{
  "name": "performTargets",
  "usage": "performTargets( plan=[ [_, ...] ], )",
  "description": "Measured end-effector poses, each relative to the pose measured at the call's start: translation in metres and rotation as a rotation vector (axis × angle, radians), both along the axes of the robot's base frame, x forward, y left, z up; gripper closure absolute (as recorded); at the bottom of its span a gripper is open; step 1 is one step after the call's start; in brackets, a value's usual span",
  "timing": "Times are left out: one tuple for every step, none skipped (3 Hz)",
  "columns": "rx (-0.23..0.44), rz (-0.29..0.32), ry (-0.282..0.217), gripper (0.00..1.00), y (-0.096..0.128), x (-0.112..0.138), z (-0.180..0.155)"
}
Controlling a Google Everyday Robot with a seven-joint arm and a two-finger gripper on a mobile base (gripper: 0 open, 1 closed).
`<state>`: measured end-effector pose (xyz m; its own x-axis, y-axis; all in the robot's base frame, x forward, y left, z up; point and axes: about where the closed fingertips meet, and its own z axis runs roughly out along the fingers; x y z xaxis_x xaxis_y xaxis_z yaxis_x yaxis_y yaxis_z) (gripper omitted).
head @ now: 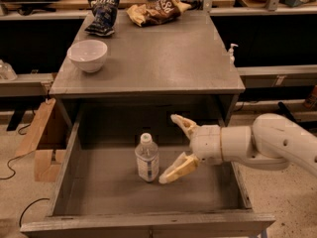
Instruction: Pick blue plastic bottle from top drawer and place on counter
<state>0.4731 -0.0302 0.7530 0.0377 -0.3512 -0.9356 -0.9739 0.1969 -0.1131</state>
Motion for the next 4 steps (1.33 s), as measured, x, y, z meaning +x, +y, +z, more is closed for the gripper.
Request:
performTargets(
  plan=[
    [0.068,0.032,0.028,0.00,0.028,0.001,-0.023],
    [0.115,0.056,0.051,0.00,0.049,0.001,-0.040],
    [0.163,0.084,0.065,0.14,0.067,0.002,-0.057],
    [0.209,0.104,0.088,0.37,0.084,0.005,-0.077]
  ],
)
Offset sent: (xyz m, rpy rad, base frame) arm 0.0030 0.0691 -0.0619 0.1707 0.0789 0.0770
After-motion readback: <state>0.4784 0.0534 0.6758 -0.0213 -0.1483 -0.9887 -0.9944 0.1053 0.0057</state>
